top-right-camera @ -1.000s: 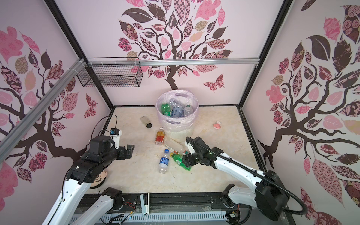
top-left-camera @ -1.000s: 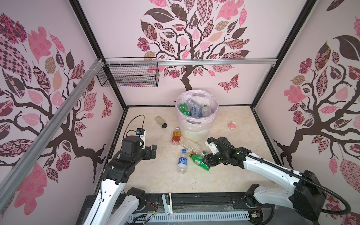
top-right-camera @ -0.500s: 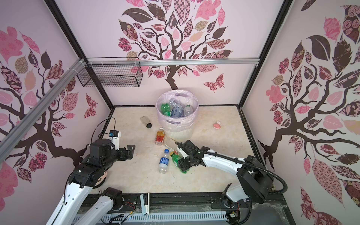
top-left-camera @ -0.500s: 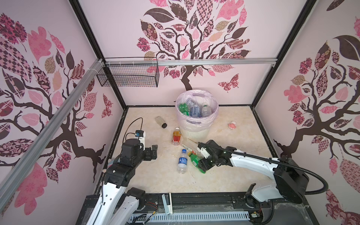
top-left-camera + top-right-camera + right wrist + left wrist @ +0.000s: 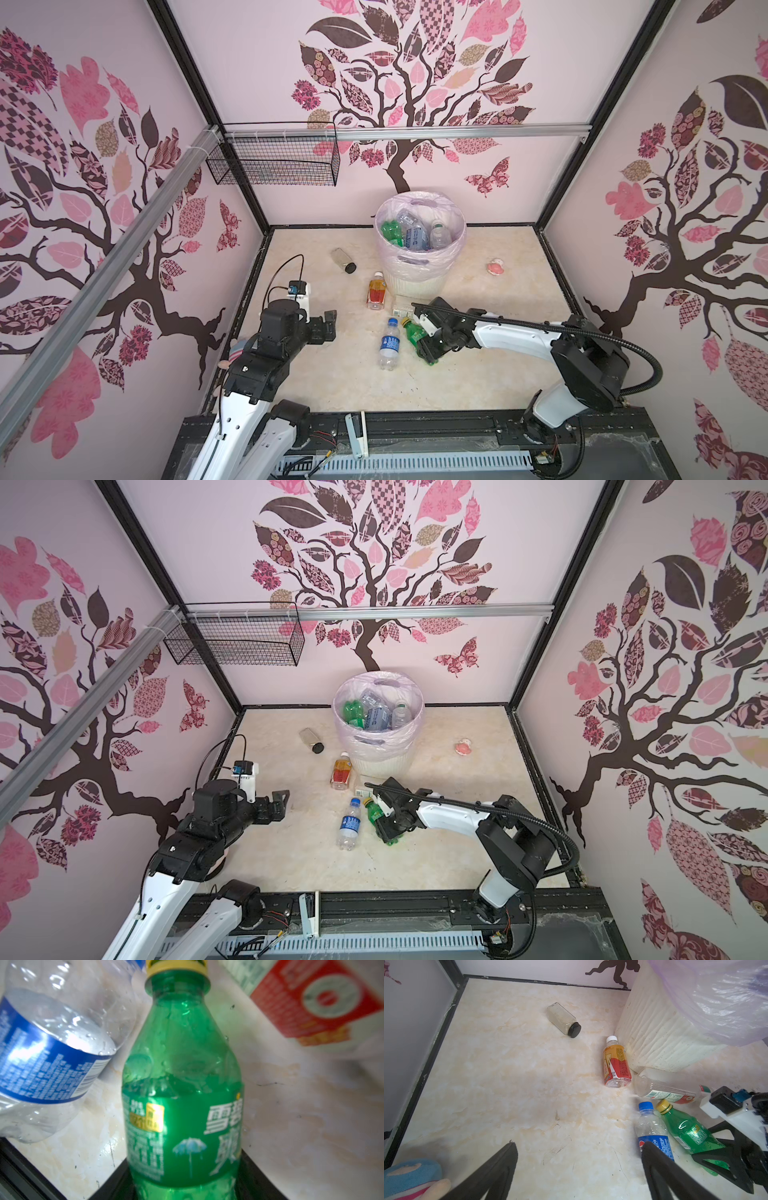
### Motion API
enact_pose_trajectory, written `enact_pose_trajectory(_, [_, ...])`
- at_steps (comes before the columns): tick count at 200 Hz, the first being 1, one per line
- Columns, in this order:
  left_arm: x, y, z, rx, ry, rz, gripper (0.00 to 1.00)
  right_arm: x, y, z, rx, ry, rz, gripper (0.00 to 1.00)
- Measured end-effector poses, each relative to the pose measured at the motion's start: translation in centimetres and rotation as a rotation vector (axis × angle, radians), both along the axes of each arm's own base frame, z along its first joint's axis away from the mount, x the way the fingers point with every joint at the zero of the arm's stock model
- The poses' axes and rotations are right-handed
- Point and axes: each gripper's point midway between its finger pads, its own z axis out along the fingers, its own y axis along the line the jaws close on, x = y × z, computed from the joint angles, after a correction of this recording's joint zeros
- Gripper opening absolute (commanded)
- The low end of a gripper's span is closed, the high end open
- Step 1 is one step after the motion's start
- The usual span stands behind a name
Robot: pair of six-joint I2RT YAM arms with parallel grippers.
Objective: Throw the plastic bottles in the bin
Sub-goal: Pick up the plastic bottle from the center of the table.
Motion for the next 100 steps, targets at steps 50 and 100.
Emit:
enact_pose_trajectory(50, [0.1, 0.0, 0.1, -0.002, -0.007, 0.001, 0.96, -0.5, 0.2, 0.8, 0.003, -0.026, 0.022, 0.52])
enact_pose_trajectory(100, [0.0, 0.0, 0.2, -0.004, -0.011, 0.002, 0.96, -1.4, 0.7, 8.6, 0.172, -0.153, 0.110, 0.51])
